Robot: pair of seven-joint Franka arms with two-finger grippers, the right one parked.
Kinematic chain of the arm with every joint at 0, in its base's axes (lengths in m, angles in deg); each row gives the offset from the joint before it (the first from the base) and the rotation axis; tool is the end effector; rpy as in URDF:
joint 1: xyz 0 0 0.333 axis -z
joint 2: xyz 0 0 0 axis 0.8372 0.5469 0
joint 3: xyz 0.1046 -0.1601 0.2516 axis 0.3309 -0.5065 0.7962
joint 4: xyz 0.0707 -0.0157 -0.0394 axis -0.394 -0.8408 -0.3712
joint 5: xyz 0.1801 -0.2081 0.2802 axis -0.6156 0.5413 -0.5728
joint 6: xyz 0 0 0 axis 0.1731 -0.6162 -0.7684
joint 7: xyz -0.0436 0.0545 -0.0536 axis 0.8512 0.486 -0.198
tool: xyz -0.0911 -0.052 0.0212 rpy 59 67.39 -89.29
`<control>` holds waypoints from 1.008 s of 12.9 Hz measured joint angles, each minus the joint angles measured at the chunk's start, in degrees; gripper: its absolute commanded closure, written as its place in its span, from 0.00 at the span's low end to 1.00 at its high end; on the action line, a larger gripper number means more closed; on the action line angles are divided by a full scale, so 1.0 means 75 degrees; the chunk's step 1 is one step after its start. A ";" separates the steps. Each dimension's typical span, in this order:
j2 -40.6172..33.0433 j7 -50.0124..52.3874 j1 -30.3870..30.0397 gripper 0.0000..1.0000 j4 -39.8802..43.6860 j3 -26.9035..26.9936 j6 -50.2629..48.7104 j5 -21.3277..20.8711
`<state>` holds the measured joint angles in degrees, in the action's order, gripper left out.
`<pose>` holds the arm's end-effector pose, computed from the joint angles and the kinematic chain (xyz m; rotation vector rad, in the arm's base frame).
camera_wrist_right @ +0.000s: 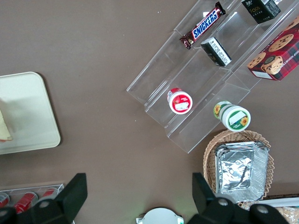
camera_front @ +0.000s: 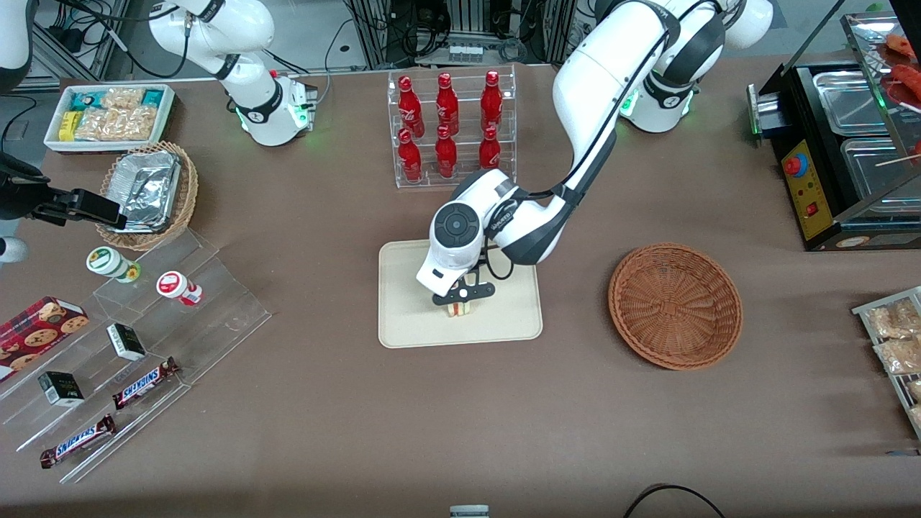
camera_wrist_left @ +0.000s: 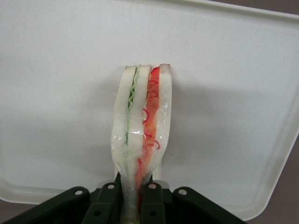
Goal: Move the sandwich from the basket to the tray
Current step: 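Lower the sandwich onto the tray and open the left gripper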
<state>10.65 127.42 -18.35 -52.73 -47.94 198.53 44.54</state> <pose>0.5111 -0.5354 0.2461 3.0708 0.3088 -0.2609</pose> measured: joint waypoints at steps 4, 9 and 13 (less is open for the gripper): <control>0.0021 0.0395 0.0001 0.50 0.0000 0.0003 0.0001 -0.0115; 0.0077 0.0469 0.0003 0.00 0.0005 0.0004 0.0008 -0.0135; 0.0017 0.0794 0.0007 0.00 0.0241 -0.0002 -0.0007 -0.0133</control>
<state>10.78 133.38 -18.30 -50.92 -47.96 198.48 43.54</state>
